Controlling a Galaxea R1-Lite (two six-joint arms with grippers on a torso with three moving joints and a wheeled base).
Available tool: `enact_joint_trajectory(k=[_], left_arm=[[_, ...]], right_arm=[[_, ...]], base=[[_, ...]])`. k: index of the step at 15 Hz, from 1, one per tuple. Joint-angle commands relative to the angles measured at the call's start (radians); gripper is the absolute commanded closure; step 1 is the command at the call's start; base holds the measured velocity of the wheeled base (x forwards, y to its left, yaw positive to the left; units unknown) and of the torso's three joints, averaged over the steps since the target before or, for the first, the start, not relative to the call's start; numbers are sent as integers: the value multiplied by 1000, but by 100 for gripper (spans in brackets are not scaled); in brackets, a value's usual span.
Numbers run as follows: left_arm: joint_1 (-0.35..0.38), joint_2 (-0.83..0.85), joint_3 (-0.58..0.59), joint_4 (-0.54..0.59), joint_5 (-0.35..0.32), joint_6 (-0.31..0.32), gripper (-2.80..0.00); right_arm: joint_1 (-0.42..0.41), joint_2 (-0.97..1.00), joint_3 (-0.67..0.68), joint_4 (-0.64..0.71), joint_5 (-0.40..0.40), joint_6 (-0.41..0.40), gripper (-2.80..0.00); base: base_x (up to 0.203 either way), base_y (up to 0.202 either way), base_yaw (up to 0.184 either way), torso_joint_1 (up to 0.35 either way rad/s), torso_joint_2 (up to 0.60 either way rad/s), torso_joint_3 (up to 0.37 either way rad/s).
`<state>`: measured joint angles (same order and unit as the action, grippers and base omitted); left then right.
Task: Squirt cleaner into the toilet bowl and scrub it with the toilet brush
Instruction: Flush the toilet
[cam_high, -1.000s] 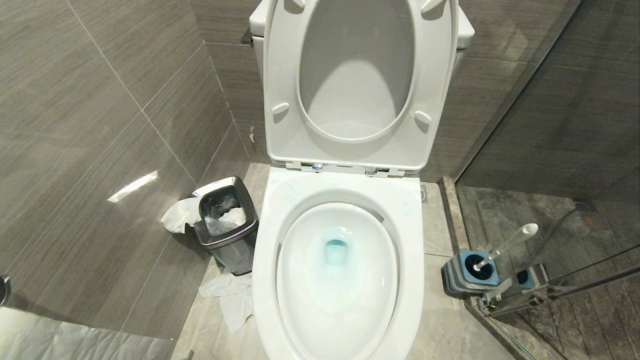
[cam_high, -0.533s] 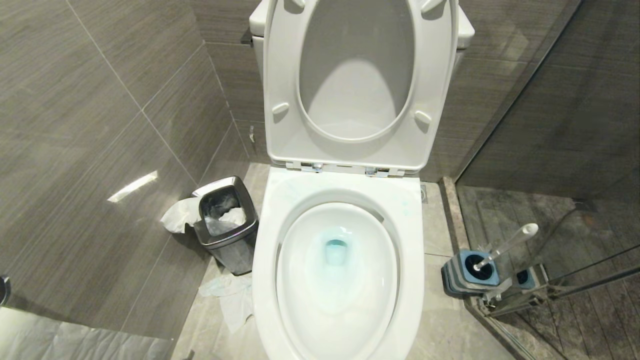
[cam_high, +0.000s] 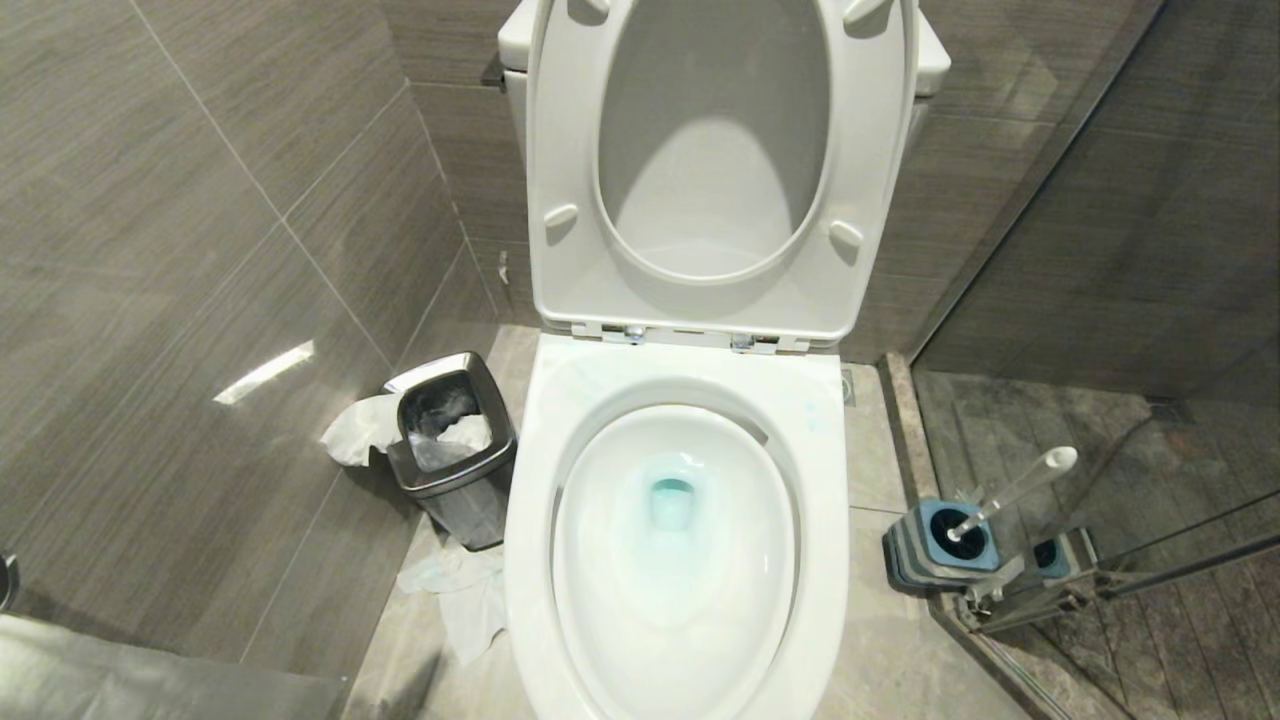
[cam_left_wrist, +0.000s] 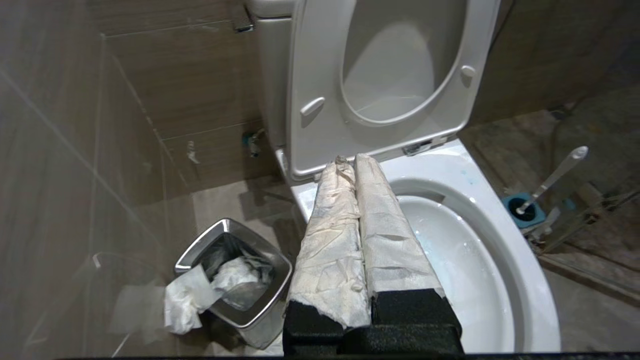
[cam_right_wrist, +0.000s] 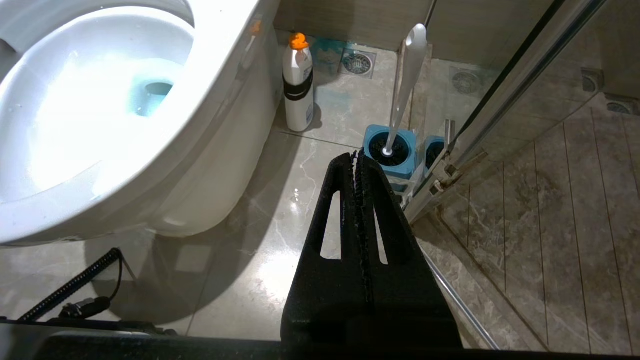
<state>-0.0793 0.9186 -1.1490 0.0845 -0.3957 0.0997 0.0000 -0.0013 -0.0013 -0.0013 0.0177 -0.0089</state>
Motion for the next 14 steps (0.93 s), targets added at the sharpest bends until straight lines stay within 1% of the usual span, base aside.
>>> enact_joint_trajectory(k=[1, 2, 4, 7, 10, 12, 14], left_arm=[[-10, 94, -54, 1, 7, 2, 0], [-10, 109, -66, 6, 29, 9, 0], [-10, 123, -68, 11, 98, 11, 0], [-8, 188, -119, 14, 160, 11, 0], [-8, 275, -252, 49, 206, 3, 0], [-8, 353, -362, 102, 228, -4, 0], [-11, 446, -444, 110, 249, -8, 0]], right_arm=[[0, 1, 1, 0, 1, 0, 0], [0, 1, 0, 0, 1, 0, 0], [0, 1, 0, 0, 1, -1, 0], [0, 1, 0, -2, 1, 0, 0], [0, 1, 0, 0, 1, 0, 0], [0, 1, 0, 0, 1, 0, 0], [0, 1, 0, 0, 1, 0, 0]], base=[[0, 0, 0, 0, 0, 0], [0, 0, 0, 0, 0, 0], [0, 0, 0, 0, 0, 0], [0, 0, 0, 0, 0, 0], [0, 0, 0, 0, 0, 0], [0, 0, 0, 0, 0, 0], [0, 0, 0, 0, 0, 0]])
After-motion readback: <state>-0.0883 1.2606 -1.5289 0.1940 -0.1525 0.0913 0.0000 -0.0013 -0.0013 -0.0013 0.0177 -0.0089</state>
